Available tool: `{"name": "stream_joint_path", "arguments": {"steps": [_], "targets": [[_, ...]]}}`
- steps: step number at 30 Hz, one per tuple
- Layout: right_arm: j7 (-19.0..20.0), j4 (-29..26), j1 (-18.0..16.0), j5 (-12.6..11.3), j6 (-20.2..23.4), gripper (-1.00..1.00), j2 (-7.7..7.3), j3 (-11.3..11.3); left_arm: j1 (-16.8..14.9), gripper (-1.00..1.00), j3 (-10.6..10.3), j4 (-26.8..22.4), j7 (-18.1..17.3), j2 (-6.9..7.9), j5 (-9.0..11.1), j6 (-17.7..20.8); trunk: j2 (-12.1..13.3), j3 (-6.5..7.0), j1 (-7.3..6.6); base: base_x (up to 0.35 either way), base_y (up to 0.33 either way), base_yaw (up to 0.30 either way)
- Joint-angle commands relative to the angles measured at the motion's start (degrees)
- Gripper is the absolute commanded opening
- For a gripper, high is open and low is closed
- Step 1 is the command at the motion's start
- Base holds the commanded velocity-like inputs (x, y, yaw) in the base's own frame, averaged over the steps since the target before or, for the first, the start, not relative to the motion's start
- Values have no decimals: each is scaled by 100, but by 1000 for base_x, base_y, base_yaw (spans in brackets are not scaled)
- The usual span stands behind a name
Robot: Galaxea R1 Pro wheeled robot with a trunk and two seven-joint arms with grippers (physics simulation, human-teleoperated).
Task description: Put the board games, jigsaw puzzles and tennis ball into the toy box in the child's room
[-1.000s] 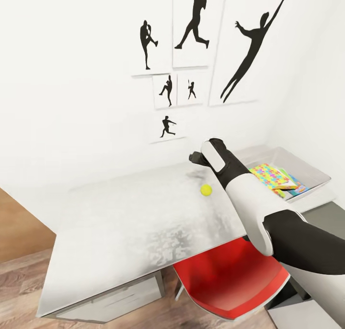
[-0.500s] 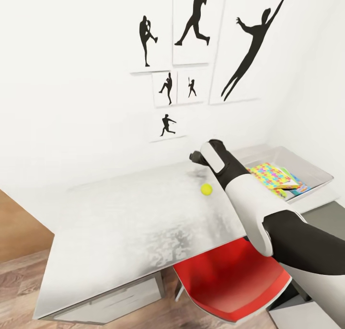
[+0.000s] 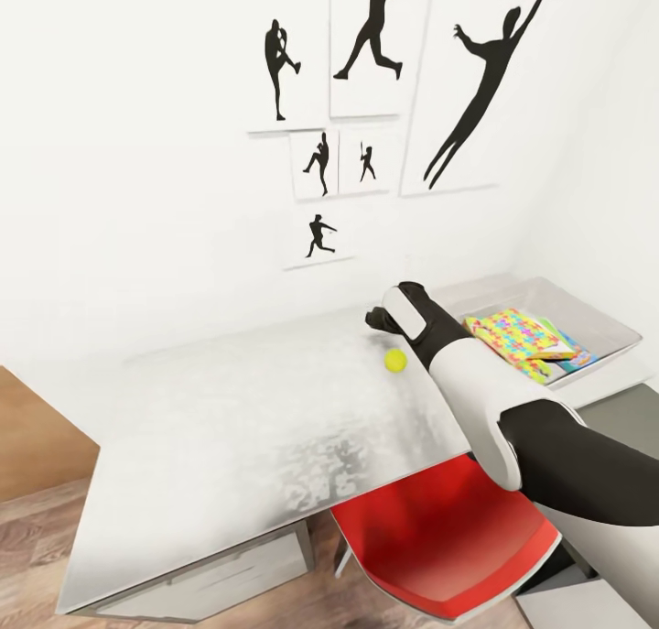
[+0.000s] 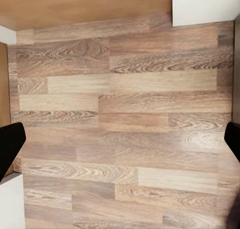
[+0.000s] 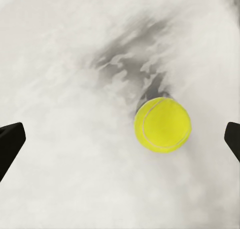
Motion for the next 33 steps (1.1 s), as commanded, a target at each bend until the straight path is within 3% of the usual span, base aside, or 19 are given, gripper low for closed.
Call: {"name": "stream_joint_path", "arguments": {"steps": [1,6,17,33], "targets": [[-49,2,-5,-58,22,100,-4,49,-11,100,17,-3,-44,-1,-37,42,-48,-26,24,0,0,0],[-53,24,-3,-54,30,100,1,48,-10,100,19,0,4,7,-39,44,-249,-116,134,0,0,0],[-44,4,3,-52,18,100,-34,49,-10,100,22,83,590,17,-35,45,-690,-313,375,0,0,0],[-36,-35,31,-36,-48,100,-22,57,-11,100,22,141,689,22,-40,38,-1332,-600,727,0,0,0]]}}
